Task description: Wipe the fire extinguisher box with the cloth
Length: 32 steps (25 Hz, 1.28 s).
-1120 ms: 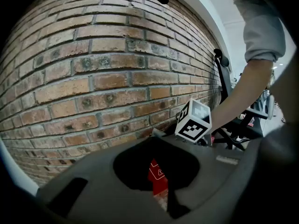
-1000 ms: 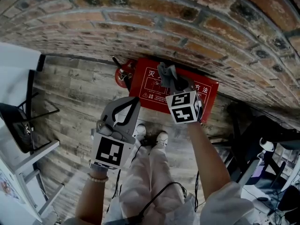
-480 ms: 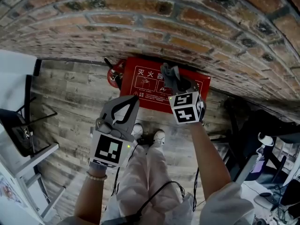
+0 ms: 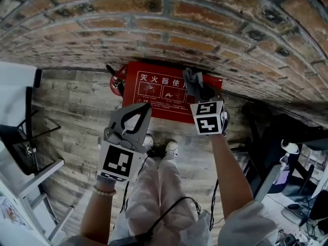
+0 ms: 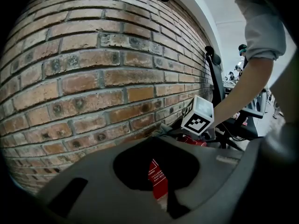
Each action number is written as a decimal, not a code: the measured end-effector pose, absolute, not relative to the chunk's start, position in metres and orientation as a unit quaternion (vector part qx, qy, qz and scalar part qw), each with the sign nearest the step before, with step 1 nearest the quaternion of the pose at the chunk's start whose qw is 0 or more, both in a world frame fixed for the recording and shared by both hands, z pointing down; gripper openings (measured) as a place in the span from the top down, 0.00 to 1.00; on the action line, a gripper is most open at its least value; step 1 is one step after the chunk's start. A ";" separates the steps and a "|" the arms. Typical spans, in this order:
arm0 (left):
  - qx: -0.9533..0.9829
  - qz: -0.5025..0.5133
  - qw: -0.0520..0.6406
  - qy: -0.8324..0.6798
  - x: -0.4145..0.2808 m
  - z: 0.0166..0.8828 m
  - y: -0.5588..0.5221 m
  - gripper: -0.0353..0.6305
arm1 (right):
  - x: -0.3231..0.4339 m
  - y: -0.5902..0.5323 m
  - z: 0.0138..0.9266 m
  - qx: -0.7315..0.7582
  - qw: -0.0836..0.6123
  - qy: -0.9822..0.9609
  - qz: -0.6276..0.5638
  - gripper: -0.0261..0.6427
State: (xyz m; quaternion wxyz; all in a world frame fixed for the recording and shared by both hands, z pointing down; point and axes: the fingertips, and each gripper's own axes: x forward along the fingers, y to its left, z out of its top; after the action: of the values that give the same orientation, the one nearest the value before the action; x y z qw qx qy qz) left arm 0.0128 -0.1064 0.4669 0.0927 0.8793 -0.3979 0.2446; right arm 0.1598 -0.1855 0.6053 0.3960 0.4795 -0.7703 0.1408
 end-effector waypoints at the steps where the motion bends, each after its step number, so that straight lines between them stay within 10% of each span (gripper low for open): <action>1: 0.880 0.245 0.093 -0.397 0.015 0.467 -0.106 0.95 | 0.164 -0.185 0.606 0.483 0.396 -0.768 0.143 0.93; 32: 0.890 0.252 0.088 -0.369 0.059 0.471 -0.107 0.95 | 0.247 -0.174 0.609 0.532 0.407 -0.726 0.156 0.93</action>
State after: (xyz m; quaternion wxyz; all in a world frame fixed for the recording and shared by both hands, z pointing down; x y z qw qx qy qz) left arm 0.0589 -0.1068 0.4706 0.0881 0.8903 -0.3691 0.2517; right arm 0.2468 -0.1744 0.6092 0.4068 0.5322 -0.7259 0.1558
